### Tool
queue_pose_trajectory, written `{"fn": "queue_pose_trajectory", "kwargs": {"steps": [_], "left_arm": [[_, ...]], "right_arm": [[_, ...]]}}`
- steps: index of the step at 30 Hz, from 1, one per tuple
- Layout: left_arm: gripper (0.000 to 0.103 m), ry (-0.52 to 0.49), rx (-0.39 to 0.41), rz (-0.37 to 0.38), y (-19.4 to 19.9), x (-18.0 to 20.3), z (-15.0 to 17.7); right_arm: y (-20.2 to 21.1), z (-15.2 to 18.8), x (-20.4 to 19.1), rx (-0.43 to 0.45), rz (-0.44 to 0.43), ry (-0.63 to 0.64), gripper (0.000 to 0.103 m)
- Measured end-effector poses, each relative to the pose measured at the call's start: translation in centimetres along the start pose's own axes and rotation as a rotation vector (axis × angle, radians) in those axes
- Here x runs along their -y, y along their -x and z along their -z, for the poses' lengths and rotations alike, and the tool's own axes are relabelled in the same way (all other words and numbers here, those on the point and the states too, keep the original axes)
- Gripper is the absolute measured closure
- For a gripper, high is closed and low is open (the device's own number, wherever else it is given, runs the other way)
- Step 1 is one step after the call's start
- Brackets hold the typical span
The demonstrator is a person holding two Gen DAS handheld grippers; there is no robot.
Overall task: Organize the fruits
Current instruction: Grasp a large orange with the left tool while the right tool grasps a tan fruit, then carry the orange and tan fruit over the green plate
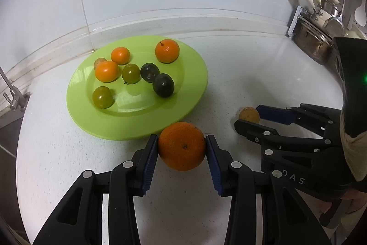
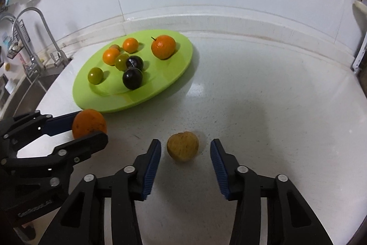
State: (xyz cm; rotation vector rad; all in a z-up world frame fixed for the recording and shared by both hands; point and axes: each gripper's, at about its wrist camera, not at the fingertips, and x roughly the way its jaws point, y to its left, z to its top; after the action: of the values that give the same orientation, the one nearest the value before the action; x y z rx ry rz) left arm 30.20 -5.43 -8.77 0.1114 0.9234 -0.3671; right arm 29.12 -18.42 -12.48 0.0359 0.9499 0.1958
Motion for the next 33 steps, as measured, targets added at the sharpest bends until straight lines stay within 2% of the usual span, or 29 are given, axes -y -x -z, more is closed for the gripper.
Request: {"fn": "queue_pose_trajectory", "kwargs": {"steps": [3,5,8,17,33], "left_arm": [[0.062,0.002,0.001,-0.003,-0.1,-0.1,-0.1],[0.062,0.002,0.001,-0.003,-0.1,-0.3,-0.2],[0.062,0.003,0.001,-0.001,-0.1,-0.3,-0.2],[0.062,0.009,0.027,0.010,1.3,-0.6,-0.1],[0.062,0.014,0.135,-0.016,6.3,-1.9,-0.8]], "right_arm": [[-0.3,0.0,-0.1,-0.001,-0.001,0.003,0.062],[-0.3,-0.1,-0.2,-0.001,-0.002,0.004,0.069],[-0.6,-0.1,-0.3,-0.010,-0.004,0.008,0.073],[1.1,0.0,-0.5,0.023,-0.024,-0.014,0.073],[6.7,-1.7,-3.8,0.164,-0.069,0.038,0.073]]}}
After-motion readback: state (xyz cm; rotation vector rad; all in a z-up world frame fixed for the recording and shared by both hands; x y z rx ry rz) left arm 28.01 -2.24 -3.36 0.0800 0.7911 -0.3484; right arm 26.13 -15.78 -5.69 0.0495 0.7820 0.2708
